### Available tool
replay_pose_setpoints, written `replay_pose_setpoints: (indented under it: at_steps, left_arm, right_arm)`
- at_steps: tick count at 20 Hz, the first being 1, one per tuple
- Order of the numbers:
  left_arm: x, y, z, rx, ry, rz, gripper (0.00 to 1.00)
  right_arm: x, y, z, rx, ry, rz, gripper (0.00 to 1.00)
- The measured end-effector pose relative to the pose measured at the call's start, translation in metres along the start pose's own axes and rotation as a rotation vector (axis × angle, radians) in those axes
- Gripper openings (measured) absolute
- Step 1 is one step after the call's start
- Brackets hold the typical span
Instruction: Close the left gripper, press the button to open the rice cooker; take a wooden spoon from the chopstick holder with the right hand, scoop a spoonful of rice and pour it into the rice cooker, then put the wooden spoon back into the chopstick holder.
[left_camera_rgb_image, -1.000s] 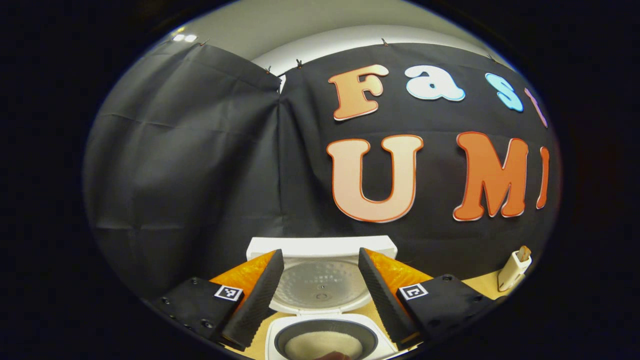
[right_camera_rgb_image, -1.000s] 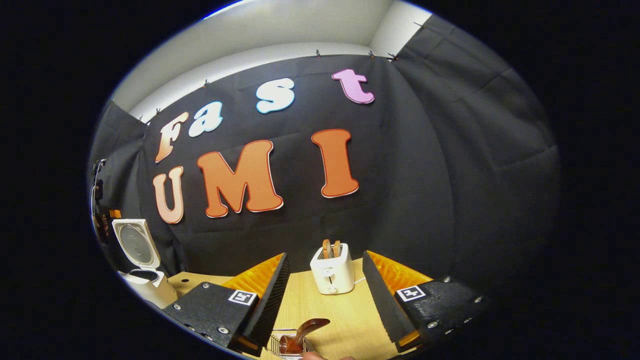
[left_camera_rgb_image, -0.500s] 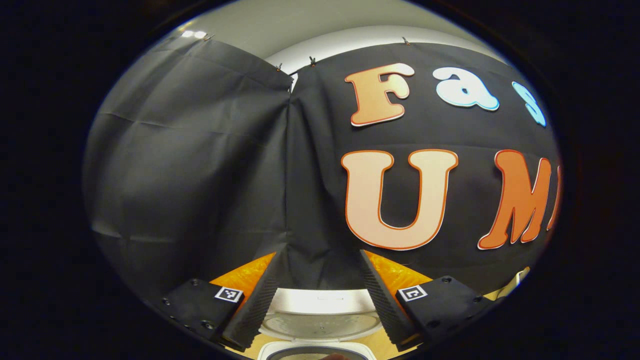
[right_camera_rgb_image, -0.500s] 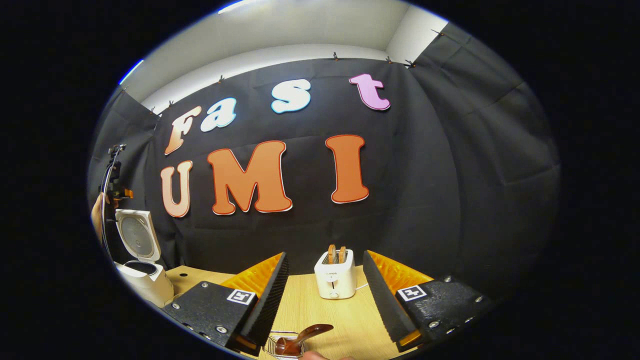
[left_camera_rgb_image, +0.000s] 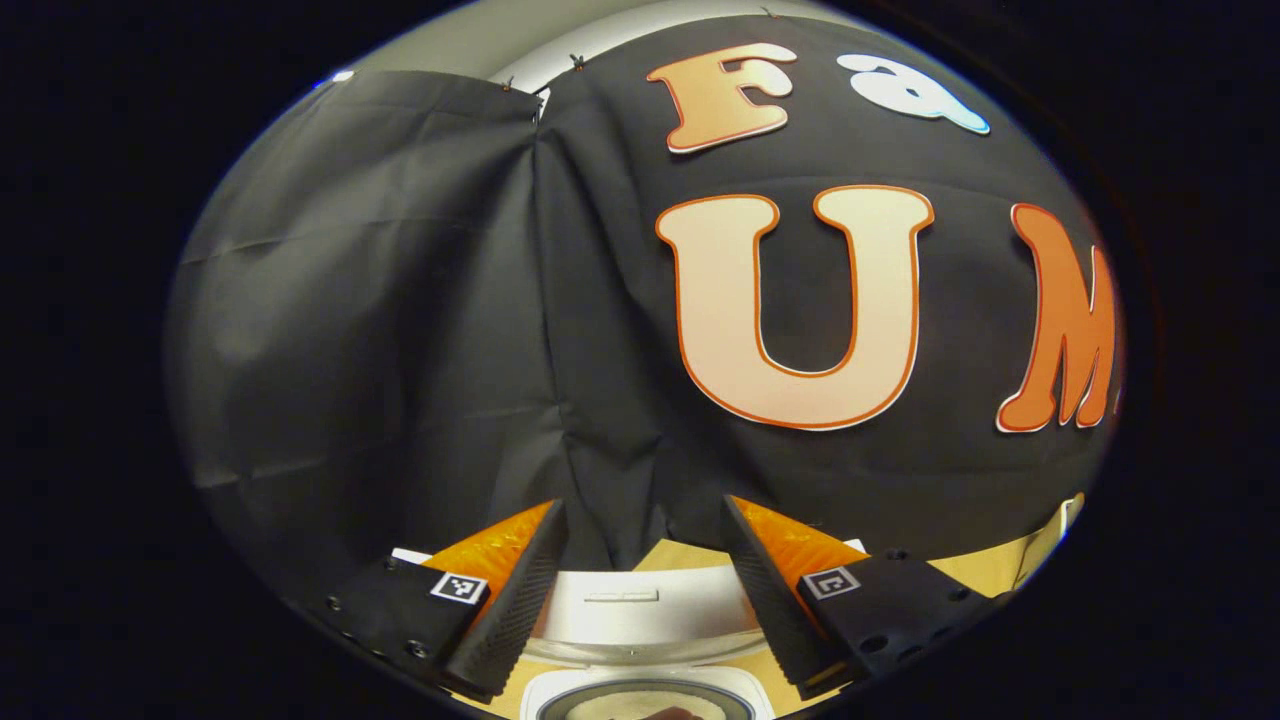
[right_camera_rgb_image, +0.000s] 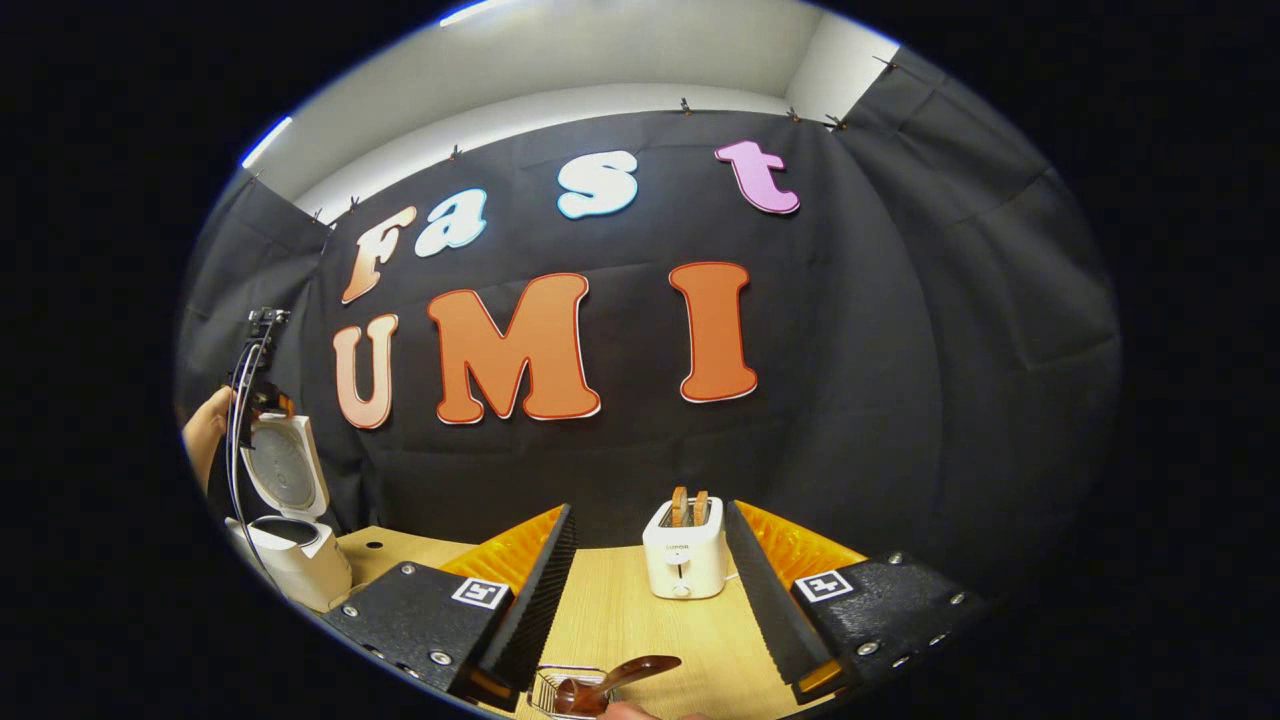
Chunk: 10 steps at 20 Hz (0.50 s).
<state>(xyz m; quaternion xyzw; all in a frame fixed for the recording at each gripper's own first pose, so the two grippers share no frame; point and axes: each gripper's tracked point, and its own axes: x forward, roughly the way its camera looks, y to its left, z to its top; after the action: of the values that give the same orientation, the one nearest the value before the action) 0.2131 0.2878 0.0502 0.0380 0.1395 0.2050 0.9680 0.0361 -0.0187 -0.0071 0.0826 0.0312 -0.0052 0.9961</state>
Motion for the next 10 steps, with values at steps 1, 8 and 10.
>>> replay_pose_setpoints:
  at_steps: [1,8,10]
  left_arm:
    - [-0.001,-0.001,0.0,0.006,0.007,-0.009,0.98]
    - [-0.01,-0.004,-0.003,-0.013,0.088,-0.046,0.99]
    - [-0.015,-0.003,-0.004,-0.018,0.11,-0.046,0.99]
  right_arm:
    - [0.001,-0.001,-0.002,-0.005,0.0,-0.003,0.89]
    - [-0.001,0.004,-0.01,-0.004,0.012,0.023,0.89]
    - [-0.002,0.005,-0.013,-0.002,0.015,0.029,0.89]
